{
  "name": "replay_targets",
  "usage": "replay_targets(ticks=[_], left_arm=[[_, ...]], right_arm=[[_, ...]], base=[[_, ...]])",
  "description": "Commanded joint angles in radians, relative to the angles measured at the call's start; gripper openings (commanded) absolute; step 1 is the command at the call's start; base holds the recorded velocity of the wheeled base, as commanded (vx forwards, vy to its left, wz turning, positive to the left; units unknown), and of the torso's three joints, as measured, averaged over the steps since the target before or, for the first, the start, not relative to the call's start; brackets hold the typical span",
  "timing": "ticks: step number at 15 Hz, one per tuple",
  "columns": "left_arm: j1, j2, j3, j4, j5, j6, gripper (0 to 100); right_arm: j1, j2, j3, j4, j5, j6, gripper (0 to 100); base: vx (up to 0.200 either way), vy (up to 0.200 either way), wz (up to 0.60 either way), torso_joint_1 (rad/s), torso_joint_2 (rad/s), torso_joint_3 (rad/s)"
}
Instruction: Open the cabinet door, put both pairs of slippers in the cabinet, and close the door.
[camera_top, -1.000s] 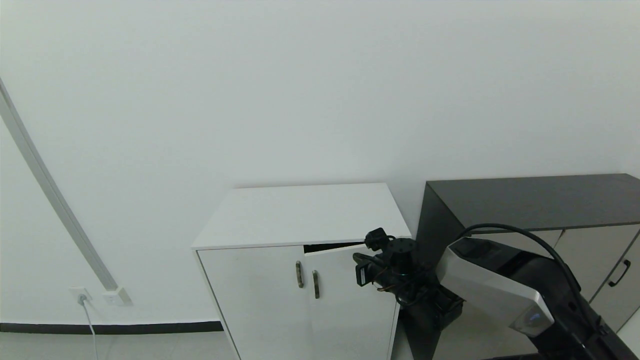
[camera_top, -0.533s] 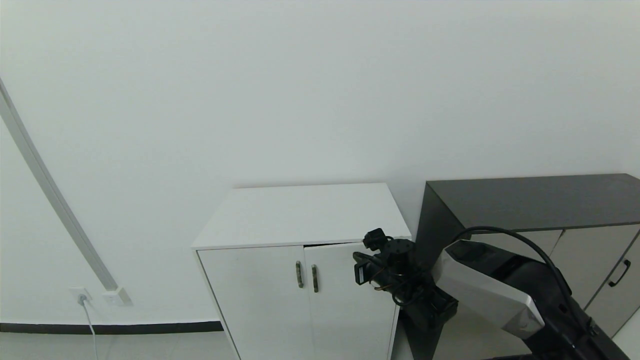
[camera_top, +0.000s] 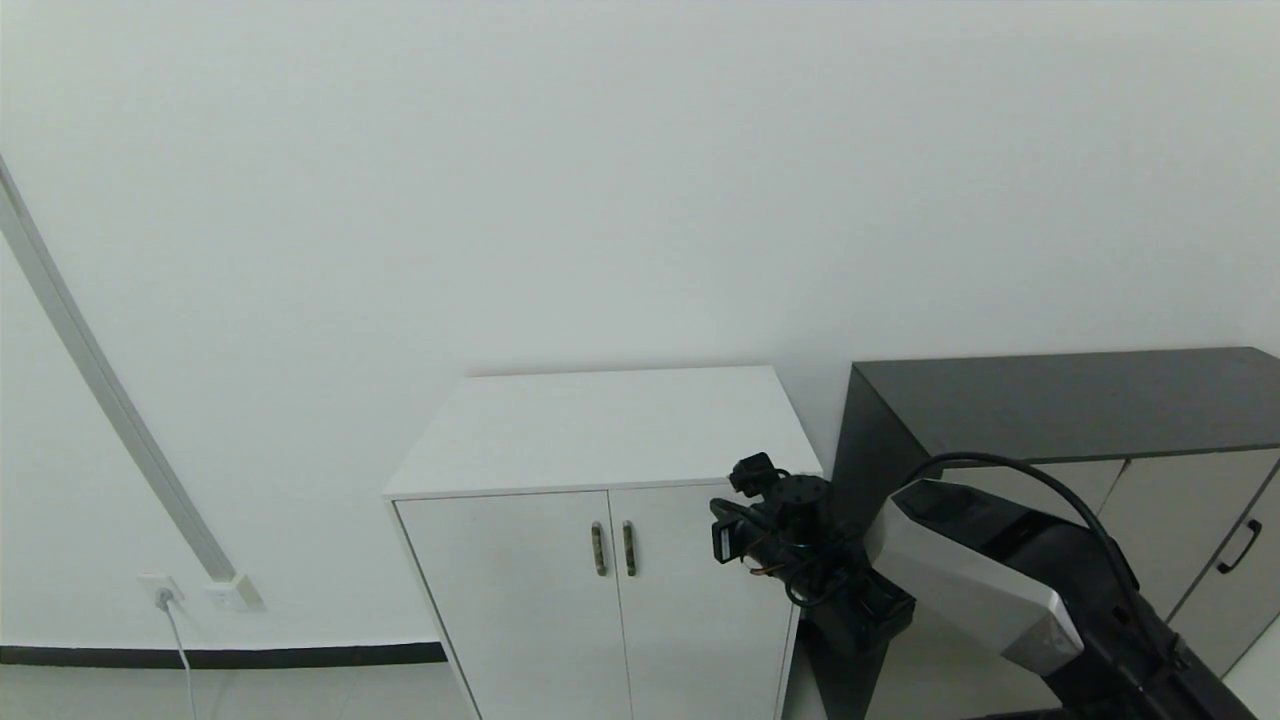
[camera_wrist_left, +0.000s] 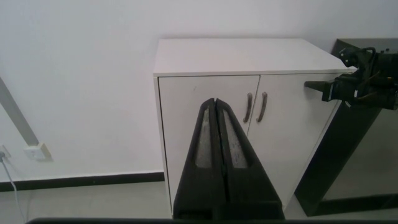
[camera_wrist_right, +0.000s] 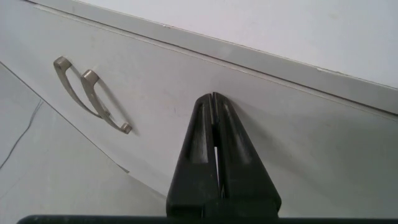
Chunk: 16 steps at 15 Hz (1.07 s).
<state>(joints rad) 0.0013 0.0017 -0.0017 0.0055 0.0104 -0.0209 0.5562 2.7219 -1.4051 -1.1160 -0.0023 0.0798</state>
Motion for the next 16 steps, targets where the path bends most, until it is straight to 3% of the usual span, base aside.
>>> replay_targets(ticks=[1,16], left_arm=[[0.000,0.000,0.000,-0.001,0.002,-0.001,0],[0.000,0.000,0.000,0.001,0.000,-0.001,0]], right_arm=[[-0.001,0.002,0.000,-0.001,0.001,0.000,0],[-0.001,-0.014,0.025,-0.019,-0.001,-0.002,0]], base=[[0.000,0.000,0.00,0.000,0.00,0.000],[0.000,0.000,0.00,0.000,0.00,0.000]])
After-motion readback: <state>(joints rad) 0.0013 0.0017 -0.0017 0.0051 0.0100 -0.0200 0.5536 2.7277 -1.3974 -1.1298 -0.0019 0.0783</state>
